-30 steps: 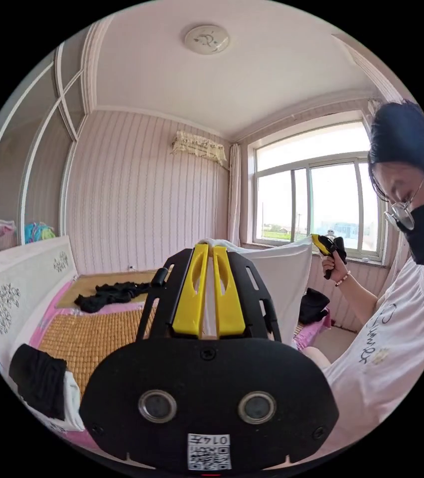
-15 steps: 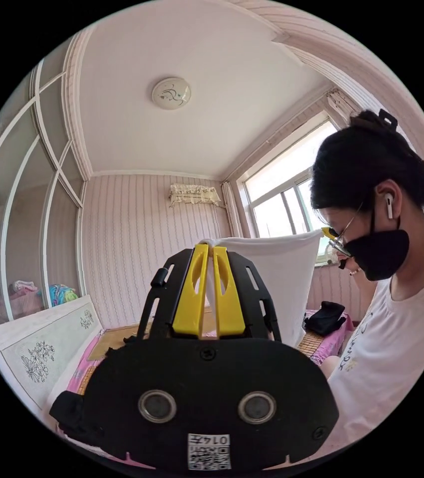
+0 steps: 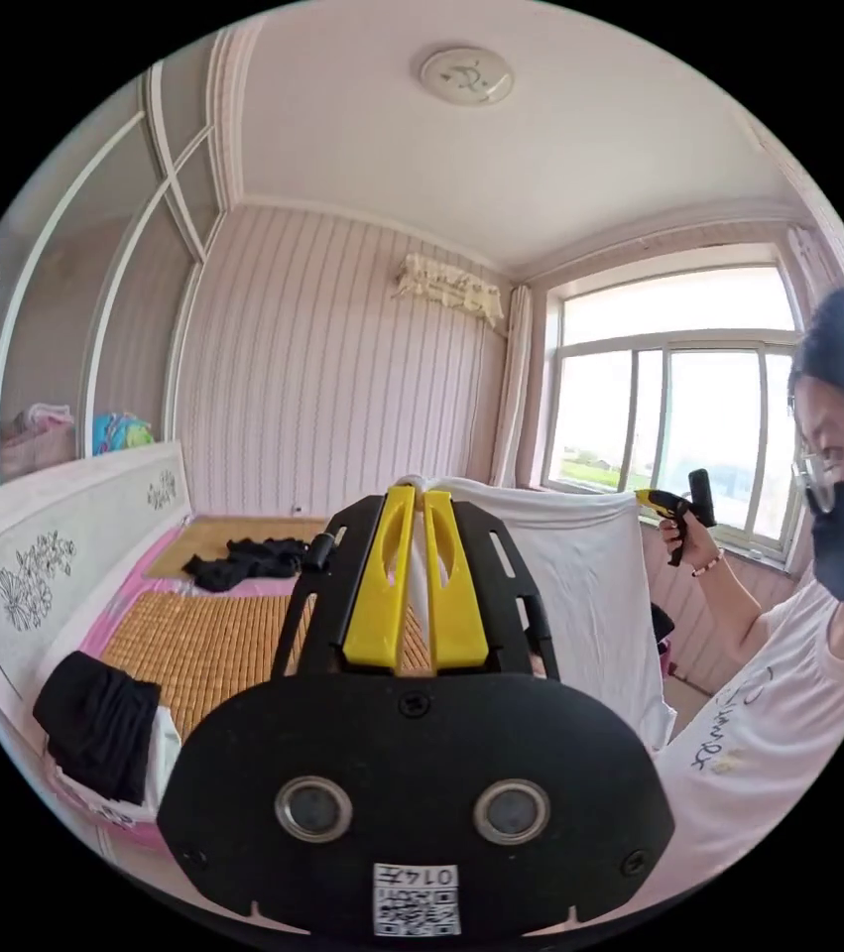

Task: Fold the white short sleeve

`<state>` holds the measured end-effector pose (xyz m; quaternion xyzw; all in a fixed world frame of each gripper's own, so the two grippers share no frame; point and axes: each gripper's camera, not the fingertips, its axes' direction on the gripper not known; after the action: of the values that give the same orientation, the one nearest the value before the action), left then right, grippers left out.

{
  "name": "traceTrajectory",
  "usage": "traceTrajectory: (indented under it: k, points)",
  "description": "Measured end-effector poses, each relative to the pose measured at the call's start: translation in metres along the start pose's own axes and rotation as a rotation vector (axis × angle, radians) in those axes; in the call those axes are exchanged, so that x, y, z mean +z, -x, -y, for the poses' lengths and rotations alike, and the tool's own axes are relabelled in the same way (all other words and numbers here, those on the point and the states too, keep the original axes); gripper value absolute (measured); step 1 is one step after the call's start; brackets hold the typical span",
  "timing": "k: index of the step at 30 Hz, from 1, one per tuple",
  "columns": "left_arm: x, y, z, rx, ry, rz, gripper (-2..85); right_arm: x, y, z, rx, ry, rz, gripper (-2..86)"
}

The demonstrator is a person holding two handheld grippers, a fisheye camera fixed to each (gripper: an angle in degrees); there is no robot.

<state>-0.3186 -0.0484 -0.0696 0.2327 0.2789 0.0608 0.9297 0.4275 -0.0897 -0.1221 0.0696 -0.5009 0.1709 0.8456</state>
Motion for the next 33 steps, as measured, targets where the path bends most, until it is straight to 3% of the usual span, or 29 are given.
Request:
traceTrajectory:
  k: [2, 6, 11, 15, 21, 23, 27, 29, 33]
  points:
    - [0.069, 0.033, -0.011, -0.077, 0.143, 0.080, -1.0, 0.052, -0.057, 0.002, 0.110, 0.104, -0.060, -0.4]
    - [0.129, 0.063, 0.010, -0.162, 0.127, 0.125, -1.0, 0.087, -0.102, 0.040, 0.176, 0.016, -0.033, -0.4]
    - [0.126, 0.042, 0.108, 0.022, -0.090, 0.247, -0.9, 0.073, -0.066, 0.147, -0.111, -0.191, -0.155, -0.4]
    - [0.132, 0.046, 0.107, 0.048, -0.081, 0.251, -0.9, 0.086, -0.068, 0.147, -0.191, -0.225, -0.167, -0.3]
    - [0.198, 0.105, -0.017, -0.081, 0.232, 0.231, -0.9, 0.158, -0.148, 0.051, -0.086, 0.035, -0.206, -0.3]
    - [0.230, 0.128, -0.080, -0.132, 0.403, 0.245, -0.9, 0.193, -0.195, -0.001, 0.043, 0.206, -0.196, -0.3]
    - [0.264, 0.155, -0.174, -0.245, 0.507, 0.292, -0.9, 0.234, -0.258, -0.080, 0.284, 0.349, -0.152, -0.3]
    - [0.285, 0.167, -0.227, -0.297, 0.639, 0.293, -0.9, 0.251, -0.288, -0.123, 0.422, 0.414, -0.174, -0.3]
    - [0.307, 0.178, -0.279, -0.241, 0.861, 0.305, -0.9, 0.259, -0.316, -0.164, 0.541, 0.504, -0.193, -0.3]
